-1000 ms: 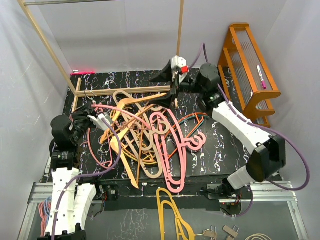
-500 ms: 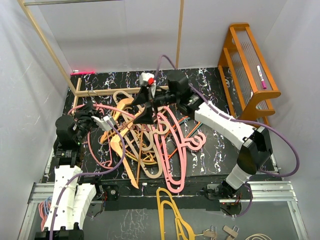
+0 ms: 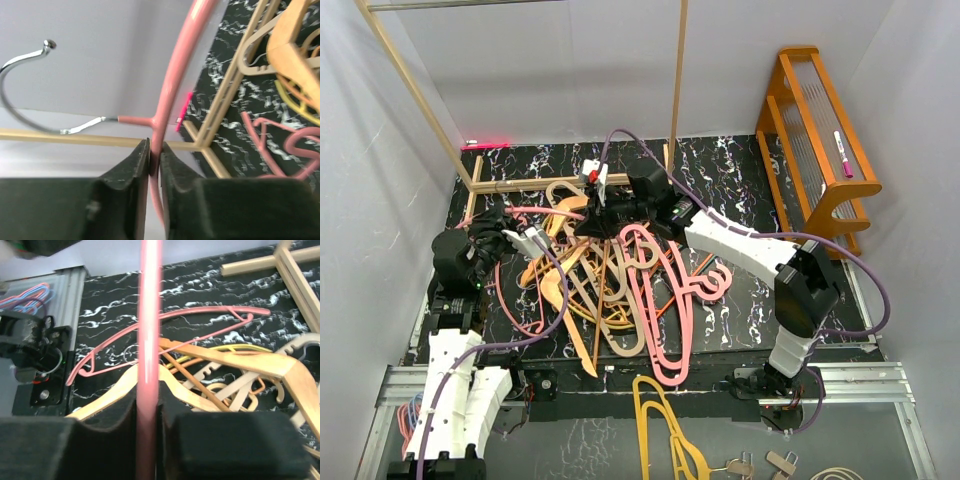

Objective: Organize the hangers
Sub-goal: Pick up the hanger at the center of the board.

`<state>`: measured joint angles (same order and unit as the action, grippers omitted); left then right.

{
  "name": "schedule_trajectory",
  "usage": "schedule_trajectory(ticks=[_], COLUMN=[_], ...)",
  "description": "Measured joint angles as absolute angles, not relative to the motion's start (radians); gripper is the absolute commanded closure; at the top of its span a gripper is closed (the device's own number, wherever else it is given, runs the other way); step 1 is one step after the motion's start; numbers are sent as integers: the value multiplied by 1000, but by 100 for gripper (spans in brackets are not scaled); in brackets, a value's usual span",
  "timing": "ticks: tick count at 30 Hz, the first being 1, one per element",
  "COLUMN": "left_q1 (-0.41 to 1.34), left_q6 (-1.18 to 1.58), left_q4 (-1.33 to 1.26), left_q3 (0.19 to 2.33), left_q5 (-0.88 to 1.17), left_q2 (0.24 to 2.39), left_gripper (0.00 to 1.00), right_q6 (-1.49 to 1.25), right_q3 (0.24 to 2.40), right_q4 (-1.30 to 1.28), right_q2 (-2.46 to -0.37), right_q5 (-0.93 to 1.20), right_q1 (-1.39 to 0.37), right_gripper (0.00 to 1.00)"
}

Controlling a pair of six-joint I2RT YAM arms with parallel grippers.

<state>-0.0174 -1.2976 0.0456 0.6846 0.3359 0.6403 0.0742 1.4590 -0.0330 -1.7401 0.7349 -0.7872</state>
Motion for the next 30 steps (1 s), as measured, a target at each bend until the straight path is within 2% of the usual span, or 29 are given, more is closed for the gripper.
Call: schedule_trajectory(ticks=[1, 2, 6, 11, 15, 22, 30], left_q1=[-17, -17, -15, -15, -15, -17, -55], left_q6=[-1280, -1247, -1033, -800, -718, -788, -945], left_q4=[57, 79, 222, 429, 626, 882, 1005], left_q3=[688, 698, 848, 1026, 1112, 1247, 1388], left_q5=[331, 333, 371, 489, 618, 793, 918], left_q2=[641, 643, 660, 650, 681, 1005, 1287], left_gripper=[51, 42, 33, 33, 36, 35, 36], right_q6=[83, 83, 113, 156, 218, 352, 445], right_q3=[1459, 1459, 1453, 1372, 1274, 1120, 1150], right_q4=[-35, -43, -57, -92, -135, -206, -367], right_q2=[-1744, -1747, -1747, -1673, -1551, -1271, -1205], right_q5=[720, 690, 632, 639, 669, 744, 719], right_q1=[-789, -792, -780, -694, -611, -582, -565], right_gripper=[92, 92, 92, 92, 92, 92, 92])
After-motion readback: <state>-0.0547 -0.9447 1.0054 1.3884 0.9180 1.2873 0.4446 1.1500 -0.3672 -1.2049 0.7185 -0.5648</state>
